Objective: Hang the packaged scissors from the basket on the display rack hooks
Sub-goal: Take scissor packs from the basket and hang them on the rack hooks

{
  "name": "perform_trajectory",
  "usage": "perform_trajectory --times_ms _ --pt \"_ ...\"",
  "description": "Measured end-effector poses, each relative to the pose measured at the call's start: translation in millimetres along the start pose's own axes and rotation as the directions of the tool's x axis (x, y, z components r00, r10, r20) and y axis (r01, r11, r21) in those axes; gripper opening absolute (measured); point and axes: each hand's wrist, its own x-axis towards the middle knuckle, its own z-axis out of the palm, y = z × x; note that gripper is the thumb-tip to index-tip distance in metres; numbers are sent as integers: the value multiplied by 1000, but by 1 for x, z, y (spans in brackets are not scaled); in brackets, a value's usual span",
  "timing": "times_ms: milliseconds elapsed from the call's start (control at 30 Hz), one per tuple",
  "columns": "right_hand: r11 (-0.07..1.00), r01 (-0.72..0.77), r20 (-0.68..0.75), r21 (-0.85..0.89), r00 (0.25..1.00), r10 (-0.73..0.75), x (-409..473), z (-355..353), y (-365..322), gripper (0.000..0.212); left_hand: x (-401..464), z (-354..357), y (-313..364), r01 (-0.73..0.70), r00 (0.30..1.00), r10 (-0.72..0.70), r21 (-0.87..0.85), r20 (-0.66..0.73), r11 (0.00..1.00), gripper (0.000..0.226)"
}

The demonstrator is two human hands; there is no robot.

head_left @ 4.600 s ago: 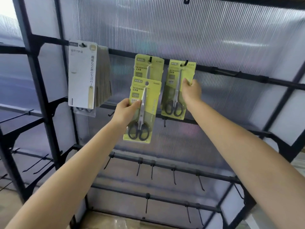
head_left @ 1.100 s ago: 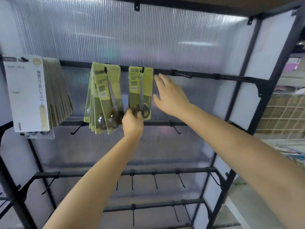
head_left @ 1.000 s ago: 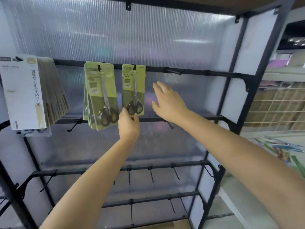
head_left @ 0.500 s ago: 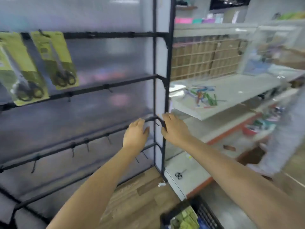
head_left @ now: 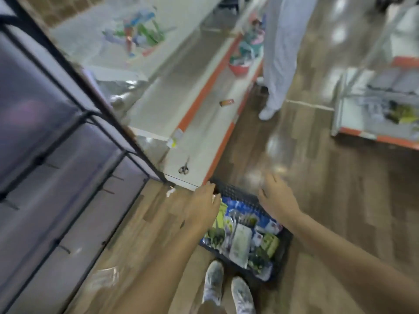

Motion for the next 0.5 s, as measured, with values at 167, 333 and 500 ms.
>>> perform_trajectory --times_ms 167,333,500 --pt "966 -258 163 2 953 255 -38 97 71 53 12 98 -38 39 973 -27 -48 231 998 26" --pt "906 -424 338 5 853 397 -60 207 113 47 21 186 -105 147 925 -128 -27 358 989 12" --pt "858 -503 423 105 803 419 -39 316 134 45 42 269 -180 260 882 -235 -6 407 965 23"
